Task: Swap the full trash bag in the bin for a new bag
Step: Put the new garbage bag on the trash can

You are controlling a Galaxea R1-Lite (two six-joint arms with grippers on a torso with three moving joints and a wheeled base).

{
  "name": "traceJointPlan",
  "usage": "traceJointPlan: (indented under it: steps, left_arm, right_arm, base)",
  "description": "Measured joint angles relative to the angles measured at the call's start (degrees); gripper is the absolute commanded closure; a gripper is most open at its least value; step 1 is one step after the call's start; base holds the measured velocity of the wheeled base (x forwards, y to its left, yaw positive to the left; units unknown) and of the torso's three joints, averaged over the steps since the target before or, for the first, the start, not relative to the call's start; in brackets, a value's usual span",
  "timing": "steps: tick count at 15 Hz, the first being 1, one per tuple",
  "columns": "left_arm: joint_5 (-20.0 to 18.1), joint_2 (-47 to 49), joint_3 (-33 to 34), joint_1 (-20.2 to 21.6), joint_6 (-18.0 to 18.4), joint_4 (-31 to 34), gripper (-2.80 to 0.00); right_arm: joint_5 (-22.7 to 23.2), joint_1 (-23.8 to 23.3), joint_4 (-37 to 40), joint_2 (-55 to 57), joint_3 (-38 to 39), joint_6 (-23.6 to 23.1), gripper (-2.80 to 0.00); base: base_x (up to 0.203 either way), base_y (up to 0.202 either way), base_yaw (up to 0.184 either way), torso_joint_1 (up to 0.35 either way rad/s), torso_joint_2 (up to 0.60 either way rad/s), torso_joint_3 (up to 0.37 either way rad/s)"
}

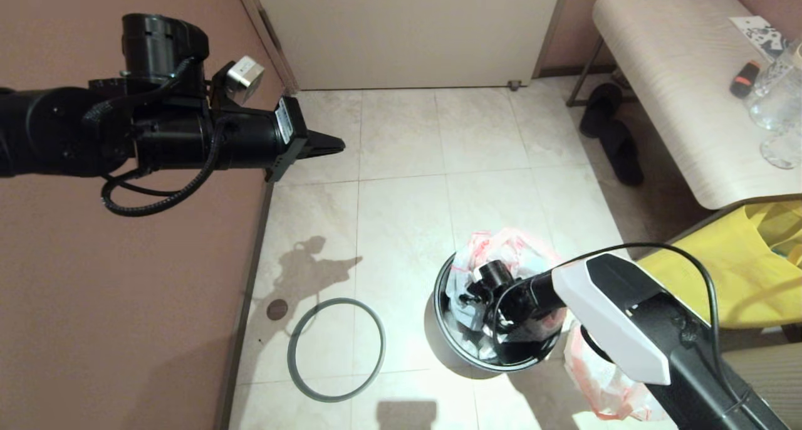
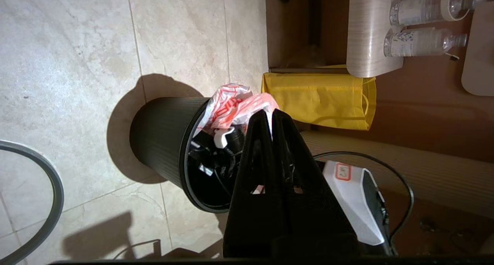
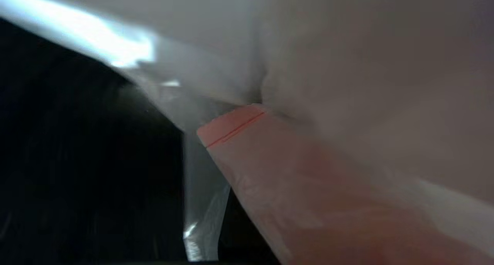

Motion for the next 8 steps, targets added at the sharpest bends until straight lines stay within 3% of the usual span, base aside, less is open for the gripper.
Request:
traceJointPlan:
  steps: [8]
  left_arm:
    - [0.0, -0.2, 0.0, -0.1, 0.0, 0.0, 0.00]
  right_arm:
    - [-1.3, -0.5, 11.7, 3.7, -0.9, -2.1, 0.00]
  base:
    - [0.000, 0.000, 0.000, 0.000, 0.00, 0.000]
